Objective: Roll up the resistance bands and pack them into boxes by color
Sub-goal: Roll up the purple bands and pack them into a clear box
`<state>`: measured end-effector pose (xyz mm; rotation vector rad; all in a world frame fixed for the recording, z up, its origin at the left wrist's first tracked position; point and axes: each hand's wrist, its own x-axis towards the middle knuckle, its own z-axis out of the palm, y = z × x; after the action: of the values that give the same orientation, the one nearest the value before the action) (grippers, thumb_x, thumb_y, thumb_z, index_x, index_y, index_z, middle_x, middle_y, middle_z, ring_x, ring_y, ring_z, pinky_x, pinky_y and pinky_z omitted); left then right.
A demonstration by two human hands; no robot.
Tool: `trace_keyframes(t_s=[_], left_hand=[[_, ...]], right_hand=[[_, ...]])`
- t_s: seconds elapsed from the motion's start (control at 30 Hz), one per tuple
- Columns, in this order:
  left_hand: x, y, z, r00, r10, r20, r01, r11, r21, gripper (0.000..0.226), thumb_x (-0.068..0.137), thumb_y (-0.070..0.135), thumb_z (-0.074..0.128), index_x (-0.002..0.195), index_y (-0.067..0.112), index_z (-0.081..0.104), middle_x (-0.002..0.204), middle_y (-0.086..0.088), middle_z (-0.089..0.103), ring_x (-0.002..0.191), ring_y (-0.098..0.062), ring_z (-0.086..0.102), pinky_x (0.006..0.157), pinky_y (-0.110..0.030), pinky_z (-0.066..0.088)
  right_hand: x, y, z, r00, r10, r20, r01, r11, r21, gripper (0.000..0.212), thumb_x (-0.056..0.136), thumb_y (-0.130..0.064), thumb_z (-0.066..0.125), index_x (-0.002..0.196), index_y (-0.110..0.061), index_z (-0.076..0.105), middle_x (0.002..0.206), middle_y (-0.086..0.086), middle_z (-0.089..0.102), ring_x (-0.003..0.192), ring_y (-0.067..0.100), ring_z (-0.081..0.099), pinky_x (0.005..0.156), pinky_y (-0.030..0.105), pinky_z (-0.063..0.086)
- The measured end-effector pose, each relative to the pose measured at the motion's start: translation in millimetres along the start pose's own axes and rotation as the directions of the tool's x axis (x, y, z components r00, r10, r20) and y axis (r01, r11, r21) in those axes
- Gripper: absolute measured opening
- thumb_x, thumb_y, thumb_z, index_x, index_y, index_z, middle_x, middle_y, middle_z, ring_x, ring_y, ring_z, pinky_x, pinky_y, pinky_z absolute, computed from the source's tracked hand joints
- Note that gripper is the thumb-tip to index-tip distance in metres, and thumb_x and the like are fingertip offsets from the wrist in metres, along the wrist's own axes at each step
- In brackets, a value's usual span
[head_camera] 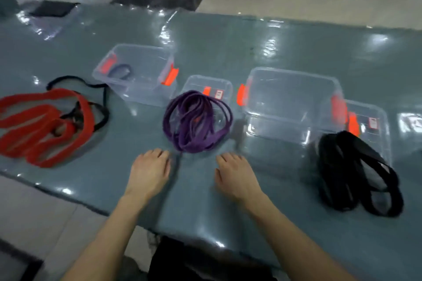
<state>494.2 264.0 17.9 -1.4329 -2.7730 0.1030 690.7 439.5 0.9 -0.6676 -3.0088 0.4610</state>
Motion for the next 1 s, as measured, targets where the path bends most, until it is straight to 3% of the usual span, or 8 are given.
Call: trace_keyframes(t_s=[0.17,0.27,0.4,0.5,0.57,0.7,0.87,1.0], left_hand=[[6,-164,26,0.996,-0.078,-0.037,0.078,0.997,0.008,0.019,0.1,0.029,0.067,0.106,0.013,0.075,0.105,-0.012,0.071,0.098,-0.04,0.068,0.083,-0.05,0.055],[8,-267,34,0.993,-0.119,-0.012,0.118,0.992,-0.039,0.052,0.097,0.049,0.051,0.13,0.012,0.07,0.125,-0.014,0.069,0.113,-0.04,0.066,0.092,-0.051,0.055],[7,-382,55,0.946,-0.273,0.175,0.278,0.961,-0.005,0.12,0.078,0.095,0.058,0.17,0.024,0.029,0.173,-0.018,0.033,0.161,-0.04,0.028,0.124,-0.061,0.029],[16,-439,79,0.893,-0.346,0.288,0.373,0.927,-0.045,0.148,0.061,0.108,0.056,0.173,0.034,-0.006,0.181,-0.018,-0.008,0.168,-0.042,-0.004,0.13,-0.07,0.012],[25,-456,93,0.877,-0.369,0.308,0.399,0.916,-0.037,0.14,0.065,0.105,0.057,0.171,0.038,-0.005,0.18,-0.02,-0.006,0.166,-0.045,0.002,0.128,-0.072,0.013],[38,-474,111,0.894,-0.421,0.151,0.435,0.898,-0.074,0.1,0.087,0.074,0.067,0.163,0.02,0.032,0.131,-0.021,0.068,0.121,-0.041,0.063,0.108,-0.057,0.045],[40,-503,106,0.85,-0.519,0.086,0.479,0.697,-0.533,0.058,0.098,0.03,0.072,0.147,0.017,0.045,0.106,-0.024,0.073,0.099,-0.049,0.07,0.085,-0.059,0.056],[46,-546,70,0.646,-0.758,-0.091,0.412,0.446,-0.794,0.076,0.088,0.041,0.083,0.149,0.027,0.039,0.114,-0.004,0.076,0.107,-0.039,0.073,0.091,-0.049,0.057]], right_hand=[[106,-128,38,0.997,-0.069,0.02,0.07,0.996,-0.063,0.026,0.101,-0.021,0.045,0.12,-0.014,0.062,0.126,0.007,0.063,0.122,0.03,0.057,0.105,0.042,0.04],[161,-215,58,0.991,-0.101,0.091,0.108,0.992,-0.07,0.026,0.101,-0.024,0.043,0.118,-0.015,0.061,0.124,0.007,0.062,0.121,0.031,0.056,0.102,0.041,0.041],[231,-307,82,0.986,-0.104,0.133,0.106,0.994,-0.011,0.036,0.099,-0.033,0.053,0.129,-0.014,0.059,0.131,0.008,0.059,0.127,0.03,0.055,0.102,0.042,0.045],[281,-343,101,0.989,-0.04,0.145,0.034,0.998,0.048,0.057,0.096,-0.036,0.064,0.146,-0.012,0.05,0.144,0.012,0.052,0.133,0.034,0.053,0.107,0.045,0.048],[308,-350,112,0.982,0.041,0.187,-0.058,0.994,0.087,0.079,0.095,-0.034,0.07,0.162,-0.013,0.035,0.164,0.017,0.037,0.145,0.038,0.044,0.116,0.047,0.044],[348,-349,128,0.943,0.195,0.269,-0.234,0.965,0.119,0.113,0.087,-0.044,0.082,0.173,-0.025,0.009,0.175,0.022,0.01,0.158,0.043,0.024,0.127,0.05,0.033],[377,-365,135,0.93,0.303,0.206,-0.344,0.916,0.207,0.147,0.068,-0.06,0.094,0.171,-0.014,0.001,0.172,0.019,0.02,0.158,0.04,0.025,0.127,0.052,0.033],[405,-391,138,0.89,0.4,0.219,-0.435,0.889,0.146,0.163,0.058,-0.08,0.089,0.168,-0.001,-0.001,0.17,0.019,0.026,0.156,0.039,0.026,0.126,0.053,0.034]])
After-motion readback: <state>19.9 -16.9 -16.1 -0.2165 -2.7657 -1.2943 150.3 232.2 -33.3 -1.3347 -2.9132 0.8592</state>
